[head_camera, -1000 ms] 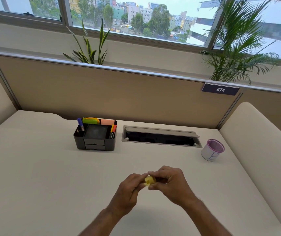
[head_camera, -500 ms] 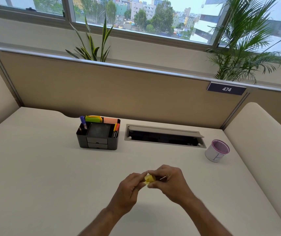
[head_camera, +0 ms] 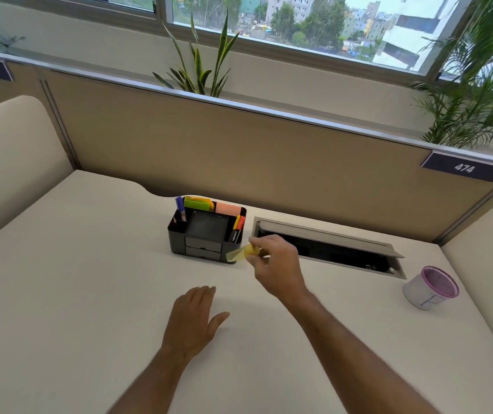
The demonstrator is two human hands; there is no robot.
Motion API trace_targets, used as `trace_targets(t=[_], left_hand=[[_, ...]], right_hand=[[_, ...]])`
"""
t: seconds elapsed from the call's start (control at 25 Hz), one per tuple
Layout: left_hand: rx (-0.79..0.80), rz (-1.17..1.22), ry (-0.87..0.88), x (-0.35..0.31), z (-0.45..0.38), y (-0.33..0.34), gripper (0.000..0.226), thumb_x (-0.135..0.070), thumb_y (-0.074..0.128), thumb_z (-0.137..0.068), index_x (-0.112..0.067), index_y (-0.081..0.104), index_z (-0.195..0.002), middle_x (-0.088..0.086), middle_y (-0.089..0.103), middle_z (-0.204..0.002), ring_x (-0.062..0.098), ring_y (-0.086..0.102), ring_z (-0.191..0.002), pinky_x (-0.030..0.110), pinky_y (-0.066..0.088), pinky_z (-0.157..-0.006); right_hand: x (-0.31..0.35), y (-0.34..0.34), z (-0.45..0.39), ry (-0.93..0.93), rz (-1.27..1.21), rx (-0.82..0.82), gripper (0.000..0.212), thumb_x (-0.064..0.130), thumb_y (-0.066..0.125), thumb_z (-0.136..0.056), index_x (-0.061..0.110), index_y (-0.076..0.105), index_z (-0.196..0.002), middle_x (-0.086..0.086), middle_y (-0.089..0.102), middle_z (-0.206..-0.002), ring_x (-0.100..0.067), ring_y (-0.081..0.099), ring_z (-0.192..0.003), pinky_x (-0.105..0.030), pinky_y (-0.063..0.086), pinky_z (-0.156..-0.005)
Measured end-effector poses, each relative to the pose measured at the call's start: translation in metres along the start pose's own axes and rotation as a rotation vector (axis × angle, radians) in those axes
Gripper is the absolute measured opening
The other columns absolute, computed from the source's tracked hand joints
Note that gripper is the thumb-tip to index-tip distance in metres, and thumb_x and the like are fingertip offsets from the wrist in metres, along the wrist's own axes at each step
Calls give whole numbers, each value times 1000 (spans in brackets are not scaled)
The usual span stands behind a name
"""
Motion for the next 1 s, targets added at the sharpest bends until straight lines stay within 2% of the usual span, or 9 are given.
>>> trace_targets(t=[0.08, 0.2, 0.36, 0.44, 0.56, 0.64, 0.72, 0.8, 1.0], left_hand=[[85, -102, -43, 23, -4, 17, 113, -82, -19, -71, -19, 27, -153, 6, 29, -162, 26, 22, -149, 48, 19, -120], [143, -177, -52, 41, -10, 33, 104, -83, -9, -76, -20, 15, -155, 5, 11, -166, 25, 7, -152, 53, 6, -121], [150, -167, -8, 48, -13, 41, 91, -79, 16, -87, -18, 23, -154, 9, 17, -164, 29, 14, -151, 57, 1, -119], [138, -146, 10, 48, -12, 44, 87, -77, 20, -90, -17, 29, -153, 11, 24, -162, 30, 20, -149, 58, 5, -115], [140, -130, 9, 51, -11, 48, 85, -76, 19, -92, -18, 24, -154, 9, 19, -164, 29, 15, -151, 61, 8, -115], [141, -140, 4, 52, -12, 49, 86, -77, 17, -92, -20, 18, -155, 8, 13, -165, 28, 9, -152, 62, 6, -116], [141, -132, 1, 52, -12, 48, 85, -77, 18, -92, -20, 19, -155, 9, 13, -165, 28, 8, -152, 62, 6, -116], [147, -129, 7, 51, -12, 47, 85, -76, 19, -92, -20, 20, -155, 9, 14, -164, 28, 10, -151, 61, 4, -115], [136, -131, 6, 52, -13, 47, 85, -76, 17, -91, -20, 21, -155, 10, 15, -164, 30, 10, -151, 62, 4, -114]], right_hand=[[16, 21, -28, -44, 14, 2, 36, 8, 75, -85, 7, 69, -120, -9, 72, -110, -20, 65, -94, -37, 59, -87], [36, 55, -67, -89, 29, 23, 34, 14, 76, -85, 11, 70, -119, -7, 72, -114, -19, 65, -98, -32, 58, -88], [51, 99, -104, -90, 58, 80, 28, 18, 75, -85, 13, 72, -112, -8, 73, -106, -22, 65, -90, -33, 57, -81], [52, 121, -115, -84, 100, 145, 18, 19, 72, -86, 15, 74, -104, -7, 73, -102, -21, 63, -85, -32, 53, -72], [50, 150, -128, -72, 212, 240, 8, 21, 71, -87, 15, 74, -90, -6, 73, -87, -26, 63, -80, -30, 44, -61], [46, 166, -130, -32, 231, 319, 11, 25, 73, -87, 14, 73, -87, -6, 72, -83, -25, 64, -77, -31, 46, -61], [42, 183, -130, 10, 253, 396, 18, 30, 76, -85, 13, 72, -89, -7, 72, -84, -24, 65, -78, -35, 55, -69], [38, 194, -130, 36, 284, 437, 22, 33, 78, -83, 12, 71, -90, -8, 71, -85, -25, 66, -78, -37, 57, -74], [32, 209, -134, 68, 327, 464, 30, 39, 79, -81, 12, 69, -90, -7, 71, -83, -26, 67, -77, -33, 51, -65]])
Point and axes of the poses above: each hand's wrist, its own z-axis away from the middle knuckle, its own y-axis out of the palm, x = y × z, the point moved 9 cm from there along -z, towards the middle knuckle
